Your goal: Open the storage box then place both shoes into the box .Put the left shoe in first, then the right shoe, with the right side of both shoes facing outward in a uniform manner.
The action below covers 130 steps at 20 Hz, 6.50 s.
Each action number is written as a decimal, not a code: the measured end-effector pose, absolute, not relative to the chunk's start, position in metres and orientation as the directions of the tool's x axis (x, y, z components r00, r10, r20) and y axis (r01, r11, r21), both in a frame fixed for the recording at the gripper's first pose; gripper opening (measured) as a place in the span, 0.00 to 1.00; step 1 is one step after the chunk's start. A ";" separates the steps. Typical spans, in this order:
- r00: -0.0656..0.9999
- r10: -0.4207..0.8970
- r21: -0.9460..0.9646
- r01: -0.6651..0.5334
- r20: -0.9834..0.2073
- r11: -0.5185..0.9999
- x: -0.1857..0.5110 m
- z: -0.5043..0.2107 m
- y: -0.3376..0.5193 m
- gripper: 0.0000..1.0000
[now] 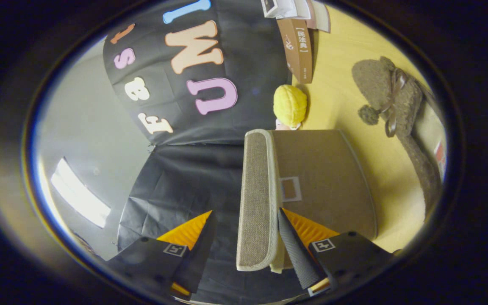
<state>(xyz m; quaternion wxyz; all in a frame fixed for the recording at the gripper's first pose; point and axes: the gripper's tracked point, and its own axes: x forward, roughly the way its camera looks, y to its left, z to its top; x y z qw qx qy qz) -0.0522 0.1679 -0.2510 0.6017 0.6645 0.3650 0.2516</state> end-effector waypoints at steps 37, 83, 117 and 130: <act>0.497 0.843 0.919 -0.194 -0.209 0.342 -0.039 -0.111 0.339 0.04; 0.745 0.560 0.144 -0.549 -0.362 0.823 -0.036 -0.142 0.279 0.98; 0.455 0.180 0.101 -0.193 -0.872 0.976 -0.066 -0.406 -0.021 0.44; 0.482 0.172 0.222 0.048 -0.859 0.974 -0.055 -0.344 -0.002 0.04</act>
